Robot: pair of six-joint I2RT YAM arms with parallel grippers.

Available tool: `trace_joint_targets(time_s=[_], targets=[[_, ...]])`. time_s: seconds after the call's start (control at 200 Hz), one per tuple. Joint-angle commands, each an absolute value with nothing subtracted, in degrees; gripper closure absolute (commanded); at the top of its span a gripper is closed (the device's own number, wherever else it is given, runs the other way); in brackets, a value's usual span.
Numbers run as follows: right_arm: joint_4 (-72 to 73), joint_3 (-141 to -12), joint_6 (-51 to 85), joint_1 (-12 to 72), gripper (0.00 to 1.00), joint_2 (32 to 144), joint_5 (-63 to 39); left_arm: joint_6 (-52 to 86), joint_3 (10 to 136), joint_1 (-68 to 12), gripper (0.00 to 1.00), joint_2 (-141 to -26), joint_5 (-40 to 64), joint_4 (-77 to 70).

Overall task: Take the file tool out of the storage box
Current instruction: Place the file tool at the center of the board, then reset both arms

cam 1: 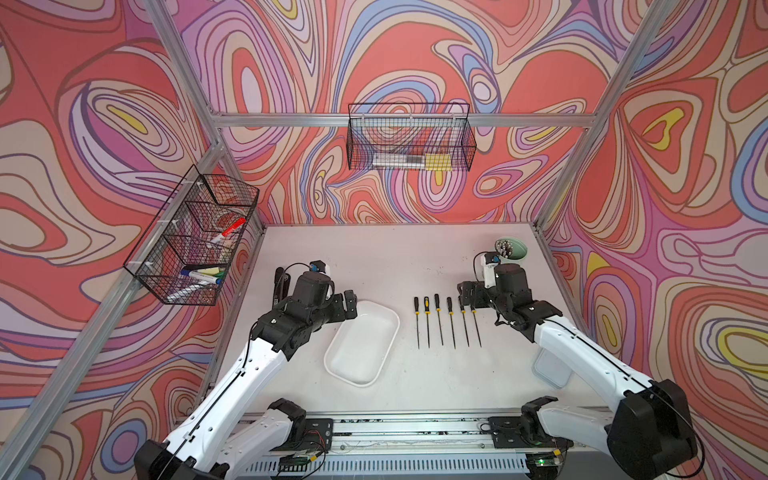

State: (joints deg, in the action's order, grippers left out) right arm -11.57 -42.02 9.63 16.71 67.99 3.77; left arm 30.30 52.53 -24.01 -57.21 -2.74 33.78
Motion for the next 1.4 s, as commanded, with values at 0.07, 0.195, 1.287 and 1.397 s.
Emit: trace_joint_targets(time_s=[0.07,0.195,1.287,1.397], targets=[[2.0,-36.2,6.0,14.0,0.02,68.0,9.2,27.6,50.6,-23.7,0.01,-61.4,-4.7,25.9],[7.7,-33.7,4.8,11.0,0.02,69.5,11.2,23.4,49.2,-23.6,0.00,-62.0,-9.9,21.8],[55.6,-26.3,0.9,2.0,0.02,97.4,8.1,-1.2,18.1,-5.0,0.01,-77.1,-9.7,-46.9],[55.9,-26.1,0.9,2.0,0.02,97.3,8.5,-1.1,16.5,-4.1,0.01,-81.1,-8.2,-54.2]])
